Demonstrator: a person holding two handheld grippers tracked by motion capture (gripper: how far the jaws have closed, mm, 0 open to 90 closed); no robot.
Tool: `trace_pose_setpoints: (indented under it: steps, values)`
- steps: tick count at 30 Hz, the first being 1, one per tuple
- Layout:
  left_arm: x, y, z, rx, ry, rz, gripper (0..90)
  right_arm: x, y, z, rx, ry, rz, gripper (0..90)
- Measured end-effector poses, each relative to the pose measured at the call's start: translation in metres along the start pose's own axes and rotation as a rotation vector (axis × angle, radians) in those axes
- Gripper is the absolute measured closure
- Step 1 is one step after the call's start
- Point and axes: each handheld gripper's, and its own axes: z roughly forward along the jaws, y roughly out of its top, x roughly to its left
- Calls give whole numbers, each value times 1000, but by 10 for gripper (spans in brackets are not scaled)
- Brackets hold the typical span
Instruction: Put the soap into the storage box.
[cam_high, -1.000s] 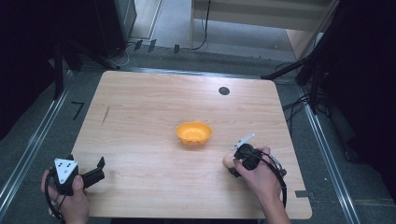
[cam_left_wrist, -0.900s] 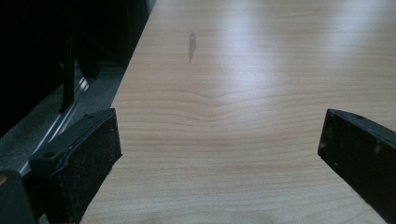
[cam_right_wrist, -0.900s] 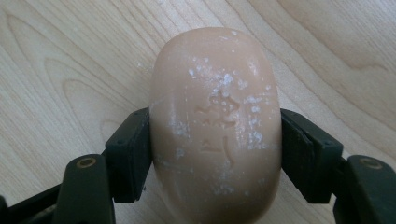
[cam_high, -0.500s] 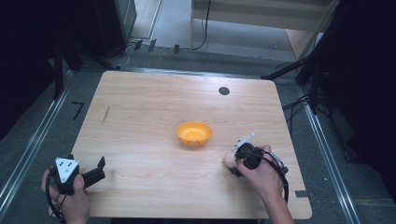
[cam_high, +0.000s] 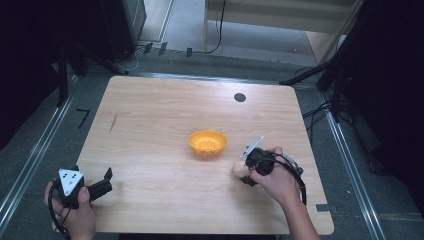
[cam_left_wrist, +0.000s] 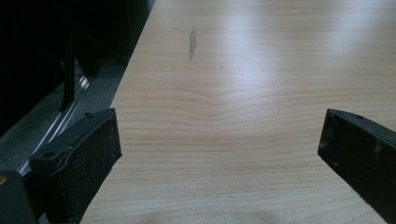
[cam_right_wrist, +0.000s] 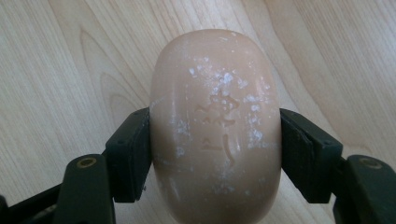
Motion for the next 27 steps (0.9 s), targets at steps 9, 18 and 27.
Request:
trace_pose_setpoints:
  steps: [9, 18, 27]
  values:
    - [0, 0, 1, 5, 0, 4, 0, -3, 9, -12, -14, 4, -52, 329]
    - [0, 0, 1, 4, 1, 2, 0, -8, 25, -18, -21, 23, -124, 329]
    - [-1, 0, 0, 2, -8, 9, 0, -11, 34, -16, -10, 32, -160, 329]
